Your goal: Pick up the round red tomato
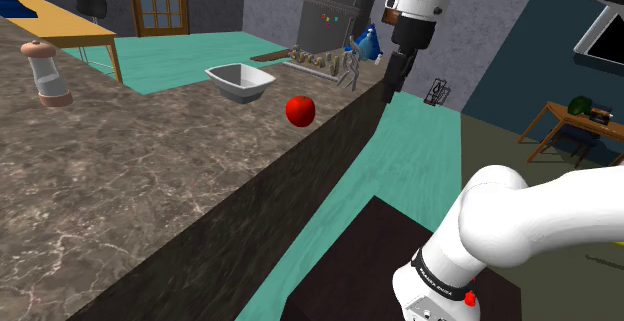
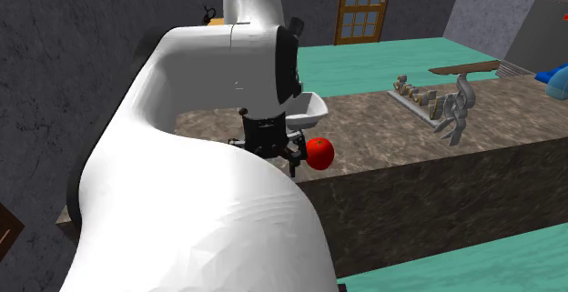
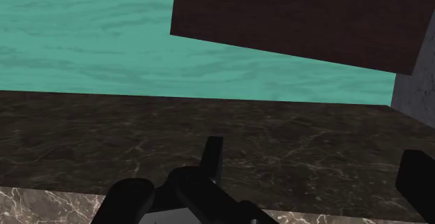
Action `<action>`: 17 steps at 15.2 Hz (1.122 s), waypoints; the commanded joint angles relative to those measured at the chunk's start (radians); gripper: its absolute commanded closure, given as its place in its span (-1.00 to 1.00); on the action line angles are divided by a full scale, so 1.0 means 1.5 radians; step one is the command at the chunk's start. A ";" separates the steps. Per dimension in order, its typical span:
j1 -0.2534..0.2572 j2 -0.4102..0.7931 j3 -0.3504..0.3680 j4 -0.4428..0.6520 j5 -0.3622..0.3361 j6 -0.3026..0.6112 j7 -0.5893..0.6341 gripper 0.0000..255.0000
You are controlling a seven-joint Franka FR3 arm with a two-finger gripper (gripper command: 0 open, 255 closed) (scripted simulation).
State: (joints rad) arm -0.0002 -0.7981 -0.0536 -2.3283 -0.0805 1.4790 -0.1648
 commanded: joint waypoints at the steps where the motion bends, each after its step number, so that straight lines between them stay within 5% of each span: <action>1: 0.000 0.000 0.000 0.000 0.000 0.000 0.000 -1.00; 17: -0.001 0.365 -0.117 0.163 -0.025 0.220 -0.157 -1.00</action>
State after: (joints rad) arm -0.0017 -0.2884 -0.2195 -2.1063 -0.1219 1.7908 -0.3842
